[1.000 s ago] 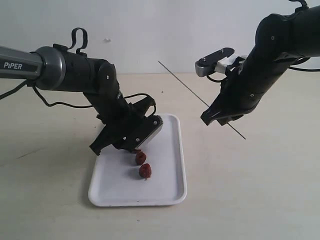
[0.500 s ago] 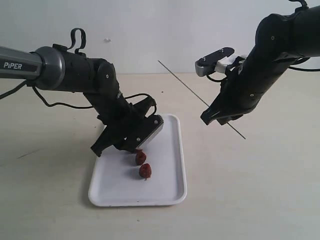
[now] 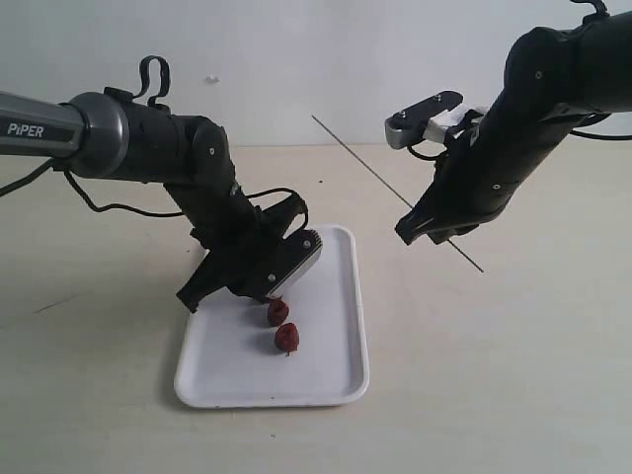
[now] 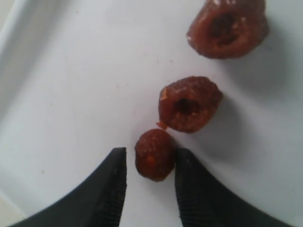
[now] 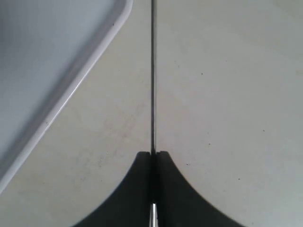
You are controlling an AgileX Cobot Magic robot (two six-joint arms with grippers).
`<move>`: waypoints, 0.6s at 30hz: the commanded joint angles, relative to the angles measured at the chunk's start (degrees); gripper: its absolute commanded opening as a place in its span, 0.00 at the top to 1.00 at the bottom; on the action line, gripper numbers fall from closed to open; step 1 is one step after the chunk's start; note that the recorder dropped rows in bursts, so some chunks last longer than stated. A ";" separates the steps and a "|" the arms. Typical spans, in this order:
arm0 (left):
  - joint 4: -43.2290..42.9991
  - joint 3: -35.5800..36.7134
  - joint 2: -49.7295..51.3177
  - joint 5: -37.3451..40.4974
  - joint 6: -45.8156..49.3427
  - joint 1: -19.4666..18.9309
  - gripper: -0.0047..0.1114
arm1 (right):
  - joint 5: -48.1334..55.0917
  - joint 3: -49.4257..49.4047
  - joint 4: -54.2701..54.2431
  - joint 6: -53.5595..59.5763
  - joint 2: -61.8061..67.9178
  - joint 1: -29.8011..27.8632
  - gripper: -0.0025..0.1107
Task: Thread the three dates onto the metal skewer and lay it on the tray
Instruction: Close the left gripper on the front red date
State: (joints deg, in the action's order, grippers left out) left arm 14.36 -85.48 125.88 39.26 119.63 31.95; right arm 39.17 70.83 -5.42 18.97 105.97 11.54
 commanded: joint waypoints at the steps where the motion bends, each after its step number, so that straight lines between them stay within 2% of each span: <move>1: 0.35 0.05 0.64 1.88 -0.15 0.07 0.65 | -0.89 0.46 -0.25 0.45 0.00 -0.34 0.98; 10: 1.02 0.05 0.64 1.99 -0.15 0.07 0.65 | -0.89 0.46 -0.38 0.45 0.00 -0.34 0.98; 13: 1.50 0.05 0.64 1.99 -0.56 0.07 0.69 | -0.89 0.46 -0.38 0.45 0.00 -0.34 0.98; 18: 1.50 0.05 0.64 1.85 -1.60 0.07 0.69 | -0.99 0.46 -0.51 0.45 0.00 -0.34 0.98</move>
State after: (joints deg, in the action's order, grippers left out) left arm 14.99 -85.48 125.88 40.03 118.76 31.95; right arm 38.85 70.83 -5.66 18.97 105.97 11.54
